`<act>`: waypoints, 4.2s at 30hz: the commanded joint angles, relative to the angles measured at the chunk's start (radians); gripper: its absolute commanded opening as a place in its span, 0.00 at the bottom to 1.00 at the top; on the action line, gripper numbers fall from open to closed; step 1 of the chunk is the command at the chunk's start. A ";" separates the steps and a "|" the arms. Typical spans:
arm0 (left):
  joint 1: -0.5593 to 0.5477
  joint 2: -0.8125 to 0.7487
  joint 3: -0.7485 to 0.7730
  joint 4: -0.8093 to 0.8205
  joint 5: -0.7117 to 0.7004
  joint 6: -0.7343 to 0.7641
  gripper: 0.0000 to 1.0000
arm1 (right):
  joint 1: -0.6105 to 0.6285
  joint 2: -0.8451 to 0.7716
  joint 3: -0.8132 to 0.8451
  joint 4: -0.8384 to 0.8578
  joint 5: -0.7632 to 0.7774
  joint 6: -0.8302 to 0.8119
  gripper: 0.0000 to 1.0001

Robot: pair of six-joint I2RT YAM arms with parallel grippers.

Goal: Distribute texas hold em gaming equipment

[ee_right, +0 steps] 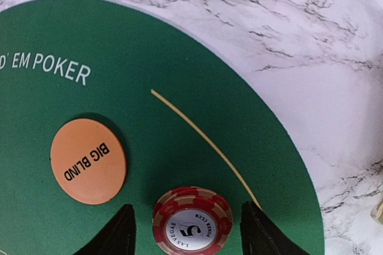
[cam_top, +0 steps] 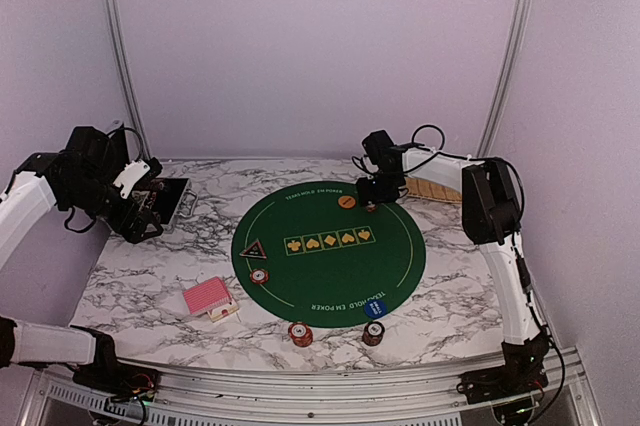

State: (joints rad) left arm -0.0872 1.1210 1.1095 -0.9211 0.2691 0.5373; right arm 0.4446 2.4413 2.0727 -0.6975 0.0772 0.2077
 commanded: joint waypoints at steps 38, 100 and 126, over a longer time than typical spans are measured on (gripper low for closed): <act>-0.002 -0.046 -0.005 -0.028 0.009 -0.002 0.99 | 0.863 -0.482 -0.444 -0.153 -0.026 0.057 0.99; -0.003 -0.052 0.002 -0.029 0.001 0.000 0.99 | 0.822 -0.437 -0.529 -0.109 -0.013 0.049 0.09; -0.003 -0.056 0.004 -0.030 0.003 0.006 0.99 | 0.443 -0.751 -0.808 -0.132 0.079 0.081 0.00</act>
State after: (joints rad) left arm -0.0872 1.0840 1.1095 -0.9218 0.2687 0.5388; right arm 0.9833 1.7592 1.3357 -0.8650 0.1257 0.2703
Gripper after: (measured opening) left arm 0.989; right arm 0.399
